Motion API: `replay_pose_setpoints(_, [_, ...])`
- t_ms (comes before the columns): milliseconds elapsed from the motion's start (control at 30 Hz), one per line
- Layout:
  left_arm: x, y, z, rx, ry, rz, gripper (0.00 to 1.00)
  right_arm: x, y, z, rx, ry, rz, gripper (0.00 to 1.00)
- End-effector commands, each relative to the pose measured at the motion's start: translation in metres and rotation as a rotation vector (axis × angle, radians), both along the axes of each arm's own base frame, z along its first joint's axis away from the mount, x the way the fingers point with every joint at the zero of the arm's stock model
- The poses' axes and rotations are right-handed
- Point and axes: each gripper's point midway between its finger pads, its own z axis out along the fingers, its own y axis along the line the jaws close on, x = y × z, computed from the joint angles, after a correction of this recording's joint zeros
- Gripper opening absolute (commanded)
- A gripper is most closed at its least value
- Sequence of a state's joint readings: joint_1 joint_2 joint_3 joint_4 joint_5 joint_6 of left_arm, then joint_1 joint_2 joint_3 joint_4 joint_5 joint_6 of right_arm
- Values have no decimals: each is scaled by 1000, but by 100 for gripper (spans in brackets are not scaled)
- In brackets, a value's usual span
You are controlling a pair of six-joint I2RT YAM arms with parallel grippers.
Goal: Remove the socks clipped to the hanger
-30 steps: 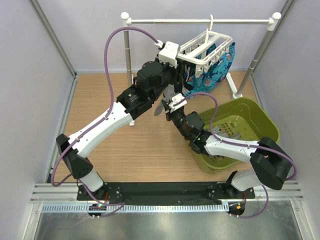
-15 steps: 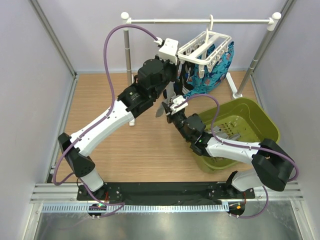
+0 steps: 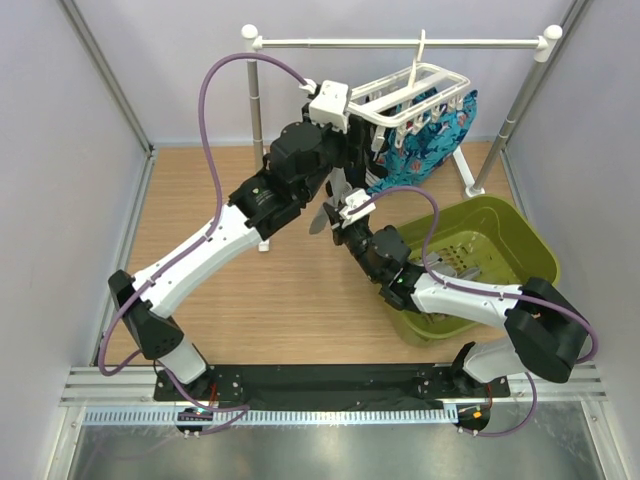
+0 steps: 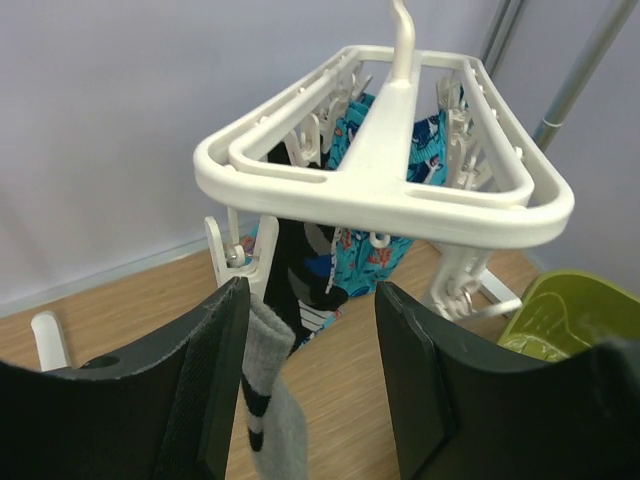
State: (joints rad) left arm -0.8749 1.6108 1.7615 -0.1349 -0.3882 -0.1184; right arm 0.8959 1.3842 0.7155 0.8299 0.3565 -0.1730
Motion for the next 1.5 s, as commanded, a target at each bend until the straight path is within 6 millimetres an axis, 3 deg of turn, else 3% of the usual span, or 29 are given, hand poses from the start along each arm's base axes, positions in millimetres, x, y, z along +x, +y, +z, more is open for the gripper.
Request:
replay_pose_setpoints(0, [6,15,30,-15,-47,75,57,-3,2,43,106,-59,1,1])
replay_pose_setpoints(200, [14,22,33,-4,-52,140,57,-4,3,42,103,-59,7,1])
replay_pose_setpoints(800, [12,0,17,15,-30,54,54,-3,8,39,95,-47,11,1])
replay_pose_setpoints(1067, [-5,0,34,9,-71,77,56,-6,7,44,100,-56,18,1])
replay_pose_setpoints(1467, [10,-1,26,86,-75,169,50,-13,6,54,107,-69,35,1])
